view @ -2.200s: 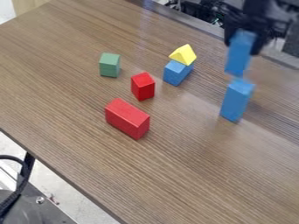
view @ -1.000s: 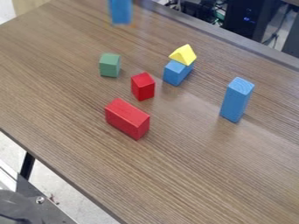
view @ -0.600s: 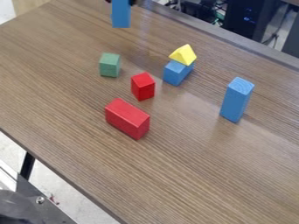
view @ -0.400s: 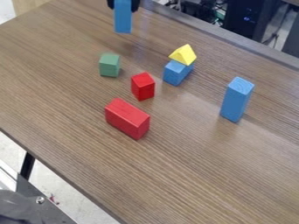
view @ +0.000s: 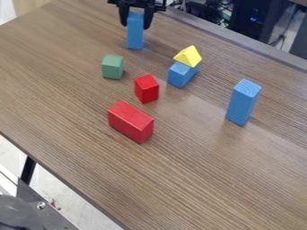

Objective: Blue rectangular block placed on the left side of the table

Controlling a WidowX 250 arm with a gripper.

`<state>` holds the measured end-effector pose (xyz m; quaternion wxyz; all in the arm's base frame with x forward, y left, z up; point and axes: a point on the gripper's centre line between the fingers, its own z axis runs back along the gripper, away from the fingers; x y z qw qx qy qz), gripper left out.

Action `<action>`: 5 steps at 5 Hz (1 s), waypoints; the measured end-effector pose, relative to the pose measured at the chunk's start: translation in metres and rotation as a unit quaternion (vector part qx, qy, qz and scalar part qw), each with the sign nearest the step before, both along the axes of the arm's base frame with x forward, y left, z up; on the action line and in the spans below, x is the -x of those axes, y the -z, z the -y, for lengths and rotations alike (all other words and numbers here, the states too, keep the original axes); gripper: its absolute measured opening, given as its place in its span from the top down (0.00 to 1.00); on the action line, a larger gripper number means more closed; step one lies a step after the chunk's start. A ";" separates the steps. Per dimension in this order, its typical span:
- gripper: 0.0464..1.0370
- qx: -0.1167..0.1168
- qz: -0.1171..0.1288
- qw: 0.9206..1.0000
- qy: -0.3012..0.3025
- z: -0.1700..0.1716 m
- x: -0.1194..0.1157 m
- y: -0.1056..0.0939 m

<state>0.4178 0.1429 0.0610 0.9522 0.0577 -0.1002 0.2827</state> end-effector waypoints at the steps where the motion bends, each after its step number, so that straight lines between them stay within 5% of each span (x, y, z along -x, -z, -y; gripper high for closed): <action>1: 0.12 -0.001 -0.005 1.000 0.004 0.014 -0.001 0.013; 2: 0.04 -0.006 -0.009 1.000 0.001 0.019 0.001 0.012; 5: 0.04 -0.068 0.051 0.996 0.007 0.052 0.019 -0.070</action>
